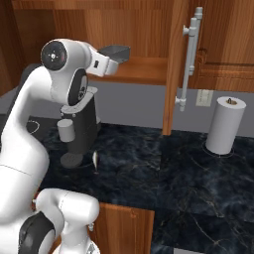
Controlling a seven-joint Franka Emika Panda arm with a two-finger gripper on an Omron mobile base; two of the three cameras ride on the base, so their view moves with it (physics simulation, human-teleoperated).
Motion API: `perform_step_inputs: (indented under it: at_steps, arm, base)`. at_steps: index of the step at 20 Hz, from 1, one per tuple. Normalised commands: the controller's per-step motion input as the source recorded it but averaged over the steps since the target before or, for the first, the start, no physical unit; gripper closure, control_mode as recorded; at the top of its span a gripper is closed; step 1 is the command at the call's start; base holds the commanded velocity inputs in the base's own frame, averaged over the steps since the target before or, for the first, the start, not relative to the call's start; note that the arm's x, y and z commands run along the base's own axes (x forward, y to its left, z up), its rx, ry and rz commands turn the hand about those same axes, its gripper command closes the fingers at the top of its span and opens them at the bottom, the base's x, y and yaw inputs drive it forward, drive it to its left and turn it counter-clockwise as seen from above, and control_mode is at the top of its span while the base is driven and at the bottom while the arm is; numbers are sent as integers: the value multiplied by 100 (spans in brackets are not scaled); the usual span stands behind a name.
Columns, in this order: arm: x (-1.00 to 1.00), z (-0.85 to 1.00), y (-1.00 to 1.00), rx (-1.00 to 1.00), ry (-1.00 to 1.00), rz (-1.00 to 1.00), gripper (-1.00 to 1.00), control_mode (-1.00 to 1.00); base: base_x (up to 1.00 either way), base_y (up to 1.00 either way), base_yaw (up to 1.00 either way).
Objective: Retrieve the tupperware from the cabinet, then place the raw meat into the tupperware to avoid contamination.
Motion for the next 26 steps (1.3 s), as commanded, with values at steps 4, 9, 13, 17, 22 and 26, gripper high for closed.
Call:
perform_step_inputs:
  at_steps: [4, 9, 13, 17, 22, 26]
  arm:
    - [51, 0, -6, 0, 0, 2, -100, -100]
    - [52, 0, -4, 0, 0, 3, -100, -100]
    - [51, 0, -1, 0, 1, 3, -100, -100]
    - [45, 0, 0, 0, 4, 4, -100, -100]
    - [43, 0, 0, 0, 6, 3, -100, -100]
    - [36, 0, 0, 0, 8, 3, -100, -100]
  base:
    - [0, 0, 0]
    - [0, 0, 0]
    - [0, 0, 0]
    - [0, 0, 0]
    - [0, 0, 0]
    - [0, 0, 0]
